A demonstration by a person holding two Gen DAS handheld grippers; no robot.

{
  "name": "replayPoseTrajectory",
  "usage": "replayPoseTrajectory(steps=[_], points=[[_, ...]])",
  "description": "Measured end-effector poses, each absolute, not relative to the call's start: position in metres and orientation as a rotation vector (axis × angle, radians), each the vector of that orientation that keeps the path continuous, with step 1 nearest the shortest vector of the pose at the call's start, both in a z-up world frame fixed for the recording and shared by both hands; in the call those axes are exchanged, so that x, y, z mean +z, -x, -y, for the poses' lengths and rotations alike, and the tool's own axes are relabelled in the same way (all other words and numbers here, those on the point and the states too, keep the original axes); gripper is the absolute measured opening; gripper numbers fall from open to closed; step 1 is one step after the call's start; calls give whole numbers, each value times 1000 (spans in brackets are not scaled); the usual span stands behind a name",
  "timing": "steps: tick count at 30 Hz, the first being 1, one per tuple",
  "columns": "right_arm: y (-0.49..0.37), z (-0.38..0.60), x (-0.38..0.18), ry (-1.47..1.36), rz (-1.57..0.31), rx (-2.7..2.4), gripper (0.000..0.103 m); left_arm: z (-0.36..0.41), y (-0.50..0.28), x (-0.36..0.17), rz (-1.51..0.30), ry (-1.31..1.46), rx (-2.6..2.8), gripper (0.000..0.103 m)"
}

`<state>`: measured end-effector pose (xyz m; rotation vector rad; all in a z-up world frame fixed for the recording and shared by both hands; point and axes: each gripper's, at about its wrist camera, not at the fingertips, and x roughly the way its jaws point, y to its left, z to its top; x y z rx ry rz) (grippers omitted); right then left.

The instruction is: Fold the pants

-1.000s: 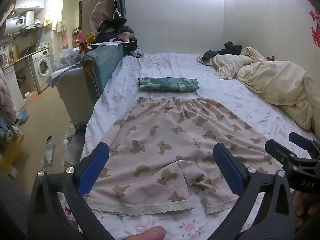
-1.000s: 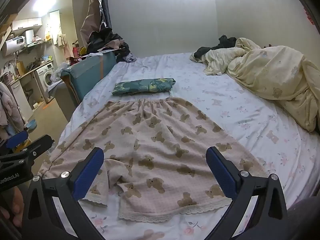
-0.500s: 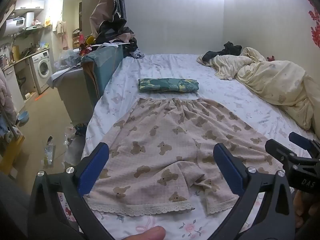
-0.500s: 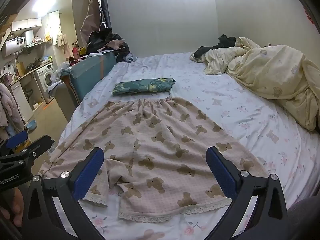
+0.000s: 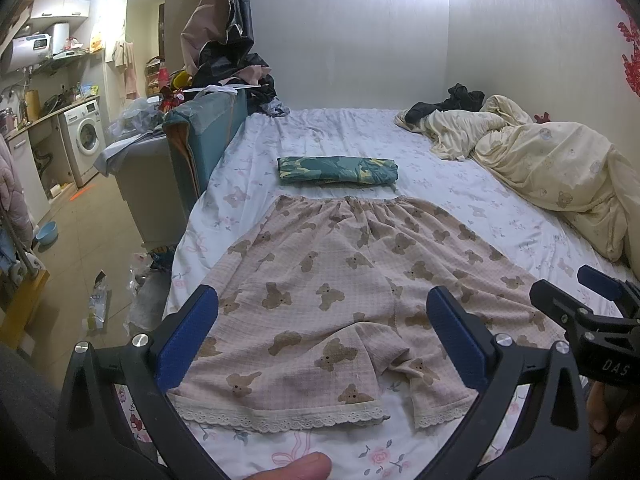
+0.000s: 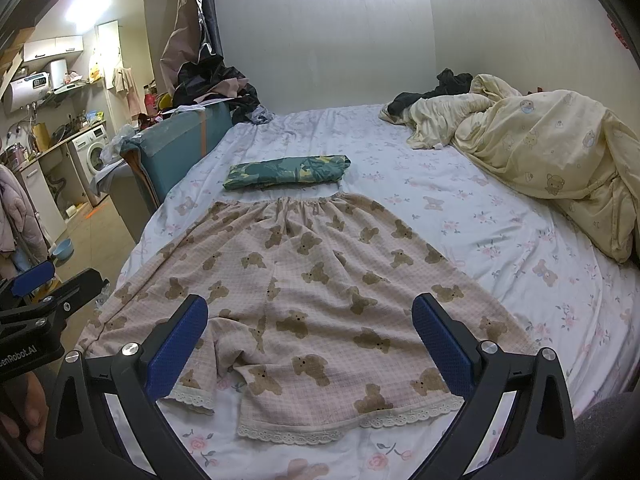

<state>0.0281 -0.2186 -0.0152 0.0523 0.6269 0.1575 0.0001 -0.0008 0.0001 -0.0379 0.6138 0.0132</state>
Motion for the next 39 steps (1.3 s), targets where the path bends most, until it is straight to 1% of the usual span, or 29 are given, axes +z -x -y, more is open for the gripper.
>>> replayPoseTrajectory(steps=[39], points=[[-29,217,-18,-47,-630,159,103,3,-1,2,-612,39,12,103]])
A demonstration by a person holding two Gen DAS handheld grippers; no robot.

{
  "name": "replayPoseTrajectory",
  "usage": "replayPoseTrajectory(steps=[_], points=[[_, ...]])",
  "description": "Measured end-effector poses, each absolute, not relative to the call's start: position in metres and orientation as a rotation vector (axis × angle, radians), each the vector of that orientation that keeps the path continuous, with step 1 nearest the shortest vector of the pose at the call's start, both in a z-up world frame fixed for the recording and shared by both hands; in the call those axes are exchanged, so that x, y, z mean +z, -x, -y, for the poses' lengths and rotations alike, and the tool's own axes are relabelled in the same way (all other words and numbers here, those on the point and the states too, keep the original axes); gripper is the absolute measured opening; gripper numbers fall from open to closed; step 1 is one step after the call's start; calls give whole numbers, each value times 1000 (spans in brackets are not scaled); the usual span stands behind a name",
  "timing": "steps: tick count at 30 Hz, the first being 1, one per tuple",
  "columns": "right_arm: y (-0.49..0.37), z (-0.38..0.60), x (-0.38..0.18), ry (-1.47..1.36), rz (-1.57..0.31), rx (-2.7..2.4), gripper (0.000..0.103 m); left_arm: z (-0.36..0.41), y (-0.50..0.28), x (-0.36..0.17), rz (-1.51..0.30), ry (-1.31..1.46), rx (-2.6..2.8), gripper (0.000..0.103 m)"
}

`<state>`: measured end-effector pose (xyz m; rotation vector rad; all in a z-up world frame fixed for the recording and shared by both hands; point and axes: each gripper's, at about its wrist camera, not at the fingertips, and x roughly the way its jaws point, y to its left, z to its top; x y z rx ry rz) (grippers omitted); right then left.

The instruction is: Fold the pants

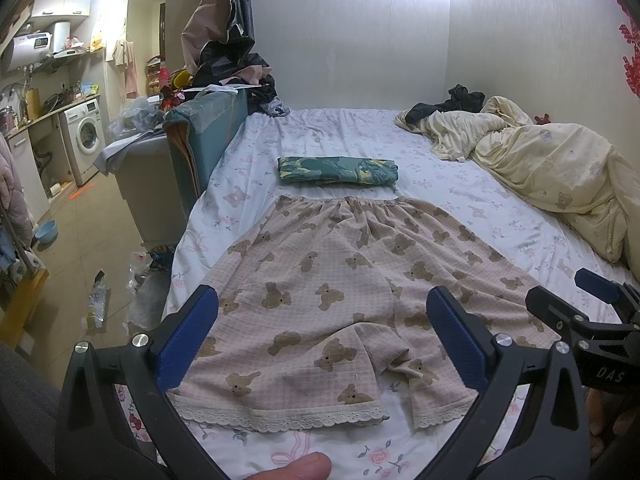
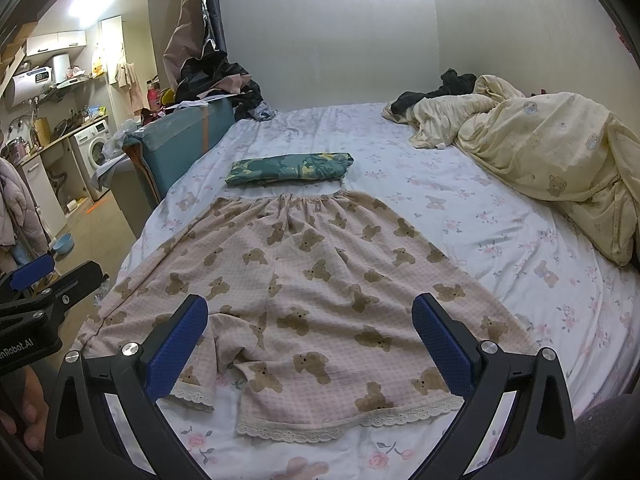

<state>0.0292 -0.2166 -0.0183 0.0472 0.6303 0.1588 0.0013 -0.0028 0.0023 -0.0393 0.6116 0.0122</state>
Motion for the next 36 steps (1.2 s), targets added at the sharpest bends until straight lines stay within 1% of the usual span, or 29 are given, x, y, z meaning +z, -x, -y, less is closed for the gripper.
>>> replayPoseTrajectory(steps=[30,36], points=[[-28,217,-19,-67,-638,163,103,-1,-1,5,-610,37,10,103],[-31,226,-16,-123,-664,178,103,3,-20,11,-644,-17,27,103]])
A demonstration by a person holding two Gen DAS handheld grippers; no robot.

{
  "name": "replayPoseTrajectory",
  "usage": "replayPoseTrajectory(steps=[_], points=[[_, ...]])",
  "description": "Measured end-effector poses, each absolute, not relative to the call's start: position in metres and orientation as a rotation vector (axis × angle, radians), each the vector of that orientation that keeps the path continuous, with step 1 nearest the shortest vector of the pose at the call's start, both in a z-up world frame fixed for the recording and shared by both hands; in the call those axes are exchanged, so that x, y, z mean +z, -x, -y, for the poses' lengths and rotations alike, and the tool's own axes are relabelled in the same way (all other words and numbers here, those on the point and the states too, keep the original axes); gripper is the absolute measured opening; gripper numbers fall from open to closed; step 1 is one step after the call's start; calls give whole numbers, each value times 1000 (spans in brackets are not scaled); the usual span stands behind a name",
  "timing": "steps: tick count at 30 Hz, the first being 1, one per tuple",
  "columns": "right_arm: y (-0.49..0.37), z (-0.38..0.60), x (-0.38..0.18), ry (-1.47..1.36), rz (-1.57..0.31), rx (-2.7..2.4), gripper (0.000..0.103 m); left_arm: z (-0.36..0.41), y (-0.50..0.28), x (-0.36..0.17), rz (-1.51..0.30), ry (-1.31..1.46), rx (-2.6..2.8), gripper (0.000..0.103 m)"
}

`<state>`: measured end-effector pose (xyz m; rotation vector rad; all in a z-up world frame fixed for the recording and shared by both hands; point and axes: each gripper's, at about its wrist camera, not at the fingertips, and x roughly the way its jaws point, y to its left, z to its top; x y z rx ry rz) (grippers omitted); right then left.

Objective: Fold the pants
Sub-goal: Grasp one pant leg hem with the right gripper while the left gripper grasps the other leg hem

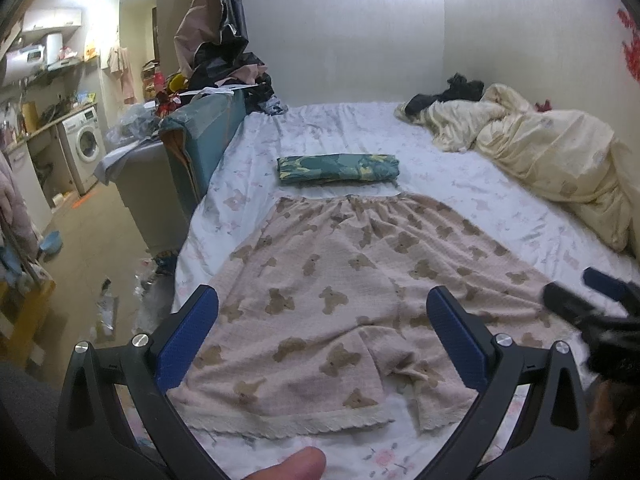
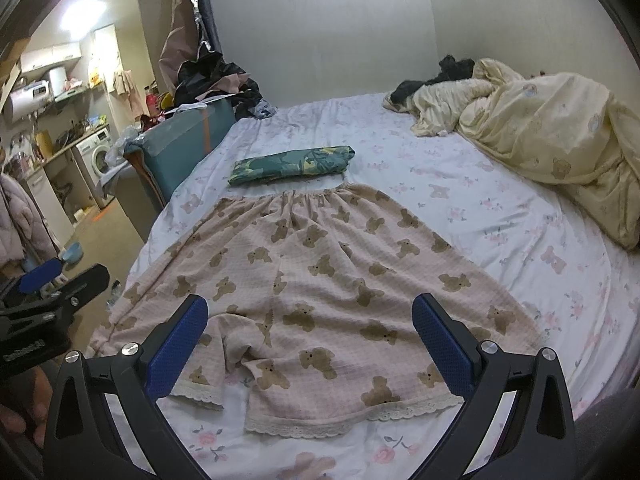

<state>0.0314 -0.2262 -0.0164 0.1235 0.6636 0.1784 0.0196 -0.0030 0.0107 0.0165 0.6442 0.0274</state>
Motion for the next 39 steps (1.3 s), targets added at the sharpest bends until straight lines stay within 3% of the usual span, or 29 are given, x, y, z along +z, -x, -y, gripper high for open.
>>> replayPoseTrajectory(steps=[8,14,17,20,23,25,28,29,30,31,39], points=[[-99,312,-20,-236,-792,92,103,-3,-57,11,-681,9,42,103],[-149,409,-75,-392,-1006,-54,103,-4,-64,-6,-746,23,34,103],[-161,451,-115,-540,-1128,-107,96,-7,-66,-11,-777,56,23,103],[-160,465,-133,-451,-1182,-236,92,-11,-67,-12,-789,71,26,103],[-160,472,-149,-394,-1252,-297,80,-15,-67,-14,-796,87,31,103],[-158,470,-151,-380,-1272,-296,63,-17,-68,-15,-806,99,32,103],[-155,461,-148,-374,-1267,-243,49,-19,-68,-16,-812,107,38,103],[-153,457,-148,-370,-1275,-224,37,-19,-68,-15,-811,110,39,103],[-151,452,-148,-356,-1285,-201,14,-20,-68,-14,-808,111,40,103],[-150,450,-150,-360,-1287,-177,3,-20,-68,-13,-806,111,40,103],[-118,395,-75,-337,-1043,86,0,-23,-66,-12,-813,119,42,103]])
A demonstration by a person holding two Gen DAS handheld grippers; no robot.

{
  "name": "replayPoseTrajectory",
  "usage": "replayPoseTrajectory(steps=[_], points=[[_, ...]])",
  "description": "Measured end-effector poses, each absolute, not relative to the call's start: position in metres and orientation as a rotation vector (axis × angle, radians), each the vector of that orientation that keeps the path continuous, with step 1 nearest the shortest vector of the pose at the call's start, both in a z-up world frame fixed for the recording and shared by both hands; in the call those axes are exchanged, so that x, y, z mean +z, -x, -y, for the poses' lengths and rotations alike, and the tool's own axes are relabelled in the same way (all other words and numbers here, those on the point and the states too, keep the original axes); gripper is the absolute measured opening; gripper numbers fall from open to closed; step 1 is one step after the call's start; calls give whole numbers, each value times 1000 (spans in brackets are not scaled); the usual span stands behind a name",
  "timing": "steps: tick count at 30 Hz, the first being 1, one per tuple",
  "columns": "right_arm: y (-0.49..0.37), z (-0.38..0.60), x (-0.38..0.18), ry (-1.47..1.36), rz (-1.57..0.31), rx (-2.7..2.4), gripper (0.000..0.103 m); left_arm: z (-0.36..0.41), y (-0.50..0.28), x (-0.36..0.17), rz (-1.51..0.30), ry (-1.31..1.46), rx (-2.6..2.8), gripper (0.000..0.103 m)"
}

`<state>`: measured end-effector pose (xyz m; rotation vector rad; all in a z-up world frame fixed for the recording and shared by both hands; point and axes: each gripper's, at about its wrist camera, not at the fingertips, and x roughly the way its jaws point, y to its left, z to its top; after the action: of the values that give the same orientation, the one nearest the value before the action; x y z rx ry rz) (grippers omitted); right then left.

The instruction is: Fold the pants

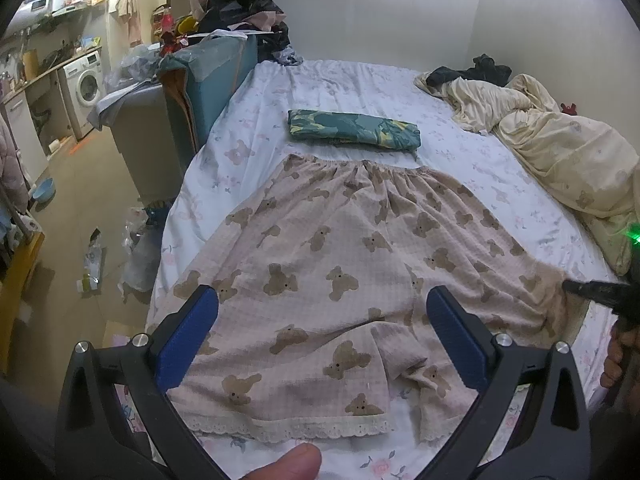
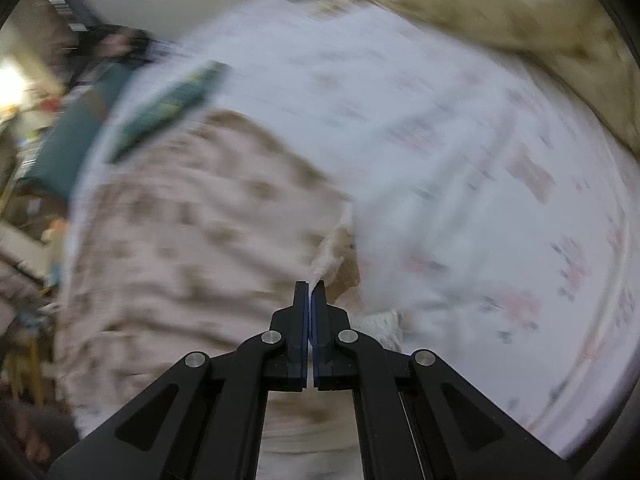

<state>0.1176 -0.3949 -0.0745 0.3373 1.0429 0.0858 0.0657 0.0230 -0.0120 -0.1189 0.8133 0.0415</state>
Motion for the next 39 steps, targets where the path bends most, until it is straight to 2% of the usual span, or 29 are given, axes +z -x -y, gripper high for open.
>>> replayPoseTrajectory(steps=[7,11,15,21,28,30,31,32,33,34,35,39], points=[[-110,295,-27,-343,-927,425,0,-29,-70,-15,-843,129,62,102],[-97,237,-35,-362,-1016,646,0,-34,-81,-16,-882,146,79,102],[-93,220,-56,-397,-1115,642,0,-31,-104,-18,-937,174,58,102],[-111,234,-76,-479,-1177,596,0,13,-201,-40,-1075,129,-87,102],[-105,256,-92,-518,-1203,581,0,103,-310,-86,-1174,72,-300,92],[-108,257,-94,-528,-1210,579,0,131,-334,-105,-1210,2,-325,80],[-109,257,-94,-529,-1208,580,0,141,-342,-113,-1228,-27,-339,68],[-111,256,-93,-532,-1205,583,0,151,-349,-123,-1248,-54,-358,49],[-112,257,-93,-536,-1204,587,0,157,-353,-129,-1263,-70,-371,39],[-111,257,-94,-536,-1203,591,0,163,-357,-135,-1285,-78,-395,12],[-113,256,-94,-534,-1204,594,0,166,-358,-137,-1291,-74,-421,2],[-115,250,-89,-528,-1189,620,0,157,-349,-107,-1186,-90,-472,0]])
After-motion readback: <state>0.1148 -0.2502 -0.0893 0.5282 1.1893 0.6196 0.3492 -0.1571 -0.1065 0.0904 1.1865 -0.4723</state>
